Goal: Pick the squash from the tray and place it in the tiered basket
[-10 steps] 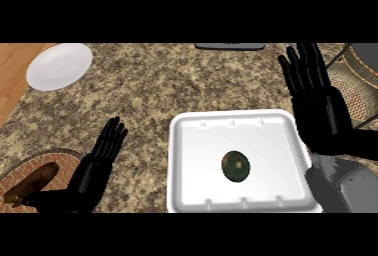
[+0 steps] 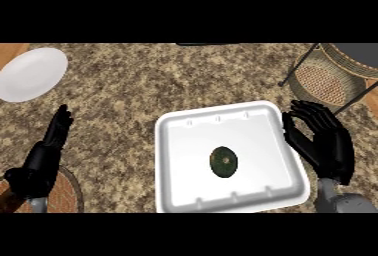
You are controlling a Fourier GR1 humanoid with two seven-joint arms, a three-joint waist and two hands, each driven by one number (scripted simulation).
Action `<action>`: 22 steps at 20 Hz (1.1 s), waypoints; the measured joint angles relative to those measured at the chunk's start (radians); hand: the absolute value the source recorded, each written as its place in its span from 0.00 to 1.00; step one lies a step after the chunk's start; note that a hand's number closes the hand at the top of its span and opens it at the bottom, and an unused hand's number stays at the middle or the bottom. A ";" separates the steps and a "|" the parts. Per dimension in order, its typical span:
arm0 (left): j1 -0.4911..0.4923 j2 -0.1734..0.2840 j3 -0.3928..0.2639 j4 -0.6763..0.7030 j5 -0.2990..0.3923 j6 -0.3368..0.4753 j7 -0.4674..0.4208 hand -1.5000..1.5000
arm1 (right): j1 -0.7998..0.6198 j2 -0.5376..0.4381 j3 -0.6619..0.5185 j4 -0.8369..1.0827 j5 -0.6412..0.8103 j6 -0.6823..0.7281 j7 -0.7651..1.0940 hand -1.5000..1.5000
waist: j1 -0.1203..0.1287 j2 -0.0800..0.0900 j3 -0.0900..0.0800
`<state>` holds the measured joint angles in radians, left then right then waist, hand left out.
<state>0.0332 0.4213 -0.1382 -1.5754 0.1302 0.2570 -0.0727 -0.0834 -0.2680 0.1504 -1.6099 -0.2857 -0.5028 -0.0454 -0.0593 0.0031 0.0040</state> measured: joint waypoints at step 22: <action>-0.190 0.028 -0.003 0.120 -0.103 -0.001 0.138 0.50 | 0.184 -0.437 0.291 -0.477 0.514 0.049 0.947 0.00 | 0.070 0.000 -0.010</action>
<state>-0.1567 0.4493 -0.1410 -1.4554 0.0276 0.2560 0.0649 0.1010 -0.7049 0.4411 -2.0873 0.2287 -0.4542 0.9012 0.0108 0.0036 -0.0063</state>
